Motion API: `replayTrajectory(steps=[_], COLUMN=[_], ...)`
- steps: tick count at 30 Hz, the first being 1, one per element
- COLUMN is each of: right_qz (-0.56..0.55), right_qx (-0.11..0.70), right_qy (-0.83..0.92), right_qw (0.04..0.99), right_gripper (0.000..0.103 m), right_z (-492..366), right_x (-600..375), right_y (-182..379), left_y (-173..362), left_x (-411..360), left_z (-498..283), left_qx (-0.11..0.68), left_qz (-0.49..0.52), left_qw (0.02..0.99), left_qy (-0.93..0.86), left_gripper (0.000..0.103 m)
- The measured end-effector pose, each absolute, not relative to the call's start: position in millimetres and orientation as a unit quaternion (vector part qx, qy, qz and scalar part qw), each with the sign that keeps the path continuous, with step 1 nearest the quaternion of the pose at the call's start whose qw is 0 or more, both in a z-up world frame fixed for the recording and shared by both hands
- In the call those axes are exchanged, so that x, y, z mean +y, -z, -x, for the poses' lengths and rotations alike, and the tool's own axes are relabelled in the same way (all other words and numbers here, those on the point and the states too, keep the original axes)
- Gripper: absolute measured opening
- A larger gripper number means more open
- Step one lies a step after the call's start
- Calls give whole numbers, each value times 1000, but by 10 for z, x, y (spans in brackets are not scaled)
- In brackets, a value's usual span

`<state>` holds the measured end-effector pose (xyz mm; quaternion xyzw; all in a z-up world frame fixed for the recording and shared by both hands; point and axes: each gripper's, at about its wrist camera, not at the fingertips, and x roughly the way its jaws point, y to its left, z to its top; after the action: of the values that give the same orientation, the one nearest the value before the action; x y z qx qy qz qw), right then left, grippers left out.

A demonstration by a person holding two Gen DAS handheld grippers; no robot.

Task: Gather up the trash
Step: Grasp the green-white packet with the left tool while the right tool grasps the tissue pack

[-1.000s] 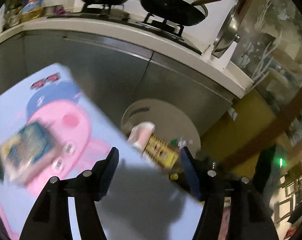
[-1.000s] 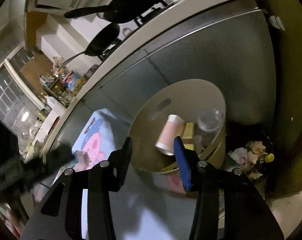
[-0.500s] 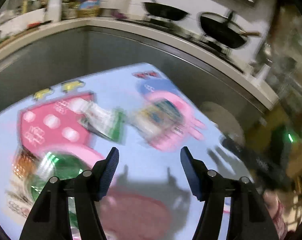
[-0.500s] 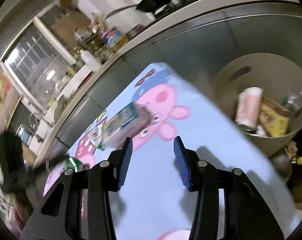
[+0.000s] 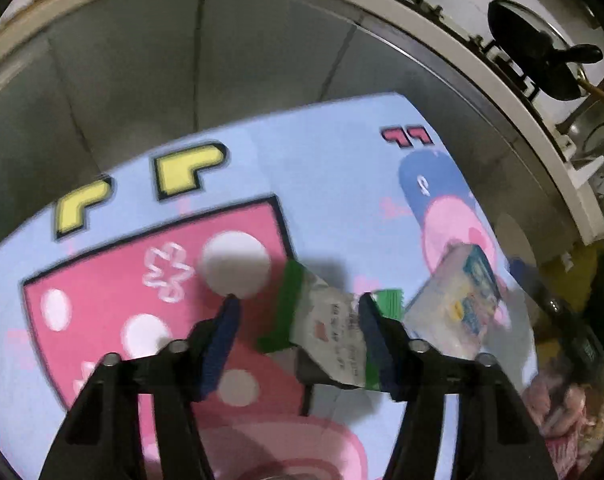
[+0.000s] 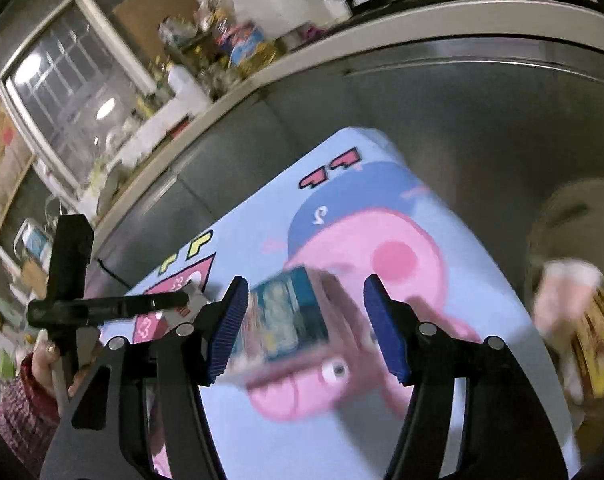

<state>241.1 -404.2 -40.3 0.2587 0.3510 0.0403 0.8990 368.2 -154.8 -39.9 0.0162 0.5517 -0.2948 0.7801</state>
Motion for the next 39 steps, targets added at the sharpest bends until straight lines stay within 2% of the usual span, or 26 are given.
replayTrajectory(steps=[2,3,4,5,8,9,17,24,25,28,29,34,36,38,39], right_qz=[-247,-242,-238,-235,-239,-239,-245,-321,-328,-362,-367,-362,-366,-359,-352], right_qx=[373,385,399,408,417,416,415,398,388,343,329,326,334,343,351], right_qy=[-52,-59,-64,-67,-96,-103,-160,-152,-140,-81,-62,-43,-58,-74,-80], right_qw=[893,888,883,880,872,871,861,846,850,863,868,872,867,865,864], right_gripper=[58,57,53,41,27,26,28,29,31,59,60,59,51,37,35], right_z=[-2610,-2710,-2785,-2816,-2709,-2620,-1412,-312,-176,213,324,712,797,809,779], right_x=[-4013,-3994,-3975,-3953,-3910,-3902,-3717,-3671,-3662,-3797,-3831,-3769,-3697,-3604,-3555], right_y=[454,497,551,596,664,661,777,982,979,966,954,989,1023,1029,1034], left_y=[458,464,458,472,392,330,52,291,339,465,501,630,649,652,662], left_x=[-1620,-1651,-1688,-1711,-1771,-1778,-1742,-1287,-1208,-989,-951,-891,-918,-978,-1009], left_z=[-3623,-3593,-3562,-3555,-3443,-3368,-2383,-1498,-1427,-1220,-1161,-972,-935,-915,-914], left_qx=[560,561,560,569,565,561,523,519,524,541,545,557,558,554,553], left_qz=[-17,-25,-36,-36,-48,-47,-38,-16,-8,14,16,26,25,18,15], left_qw=[767,767,767,758,759,760,753,765,764,757,756,749,747,747,747], left_qy=[312,311,312,318,319,325,397,380,377,366,361,357,361,367,368], left_gripper=[23,21,3,3,2,2,2,2,2,3,2,2,2,2,3])
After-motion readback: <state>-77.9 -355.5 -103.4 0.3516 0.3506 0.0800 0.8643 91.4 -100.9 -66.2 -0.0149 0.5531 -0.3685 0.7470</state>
